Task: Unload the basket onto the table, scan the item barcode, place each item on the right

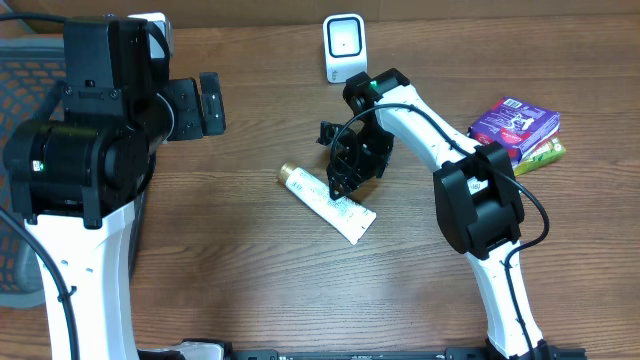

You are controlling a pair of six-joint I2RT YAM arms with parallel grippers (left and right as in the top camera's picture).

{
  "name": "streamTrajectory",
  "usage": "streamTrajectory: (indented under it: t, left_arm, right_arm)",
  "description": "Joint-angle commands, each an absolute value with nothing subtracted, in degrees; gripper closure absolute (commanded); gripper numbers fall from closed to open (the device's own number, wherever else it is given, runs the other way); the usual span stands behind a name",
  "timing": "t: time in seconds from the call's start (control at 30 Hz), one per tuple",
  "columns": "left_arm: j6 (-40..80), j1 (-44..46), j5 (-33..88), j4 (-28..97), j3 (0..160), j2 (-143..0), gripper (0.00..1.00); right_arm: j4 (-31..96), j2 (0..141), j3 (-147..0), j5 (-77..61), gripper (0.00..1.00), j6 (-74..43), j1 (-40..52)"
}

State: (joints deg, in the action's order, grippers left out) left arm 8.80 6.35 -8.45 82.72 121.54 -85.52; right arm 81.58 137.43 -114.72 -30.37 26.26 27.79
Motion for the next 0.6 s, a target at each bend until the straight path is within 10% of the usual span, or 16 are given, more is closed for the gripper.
streamTrajectory:
  t: [0.0,0.37,0.57]
  left_arm:
    - [8.1,6.0,-9.2,82.5,121.9,-85.9,0.01]
    - [8.1,6.0,-9.2,82.5,121.9,-85.9,0.00]
    - [8.1,6.0,-9.2,82.5,121.9,-85.9,0.00]
  right_arm:
    - [80.4,137.3,-113.3,-35.7,0.24,28.9,27.7]
    - [76.5,137.3,-103.7,-38.3,0.35,24.1,28.3]
    - [74.1,137.3,-103.4,-33.8,0.76,11.7,30.0]
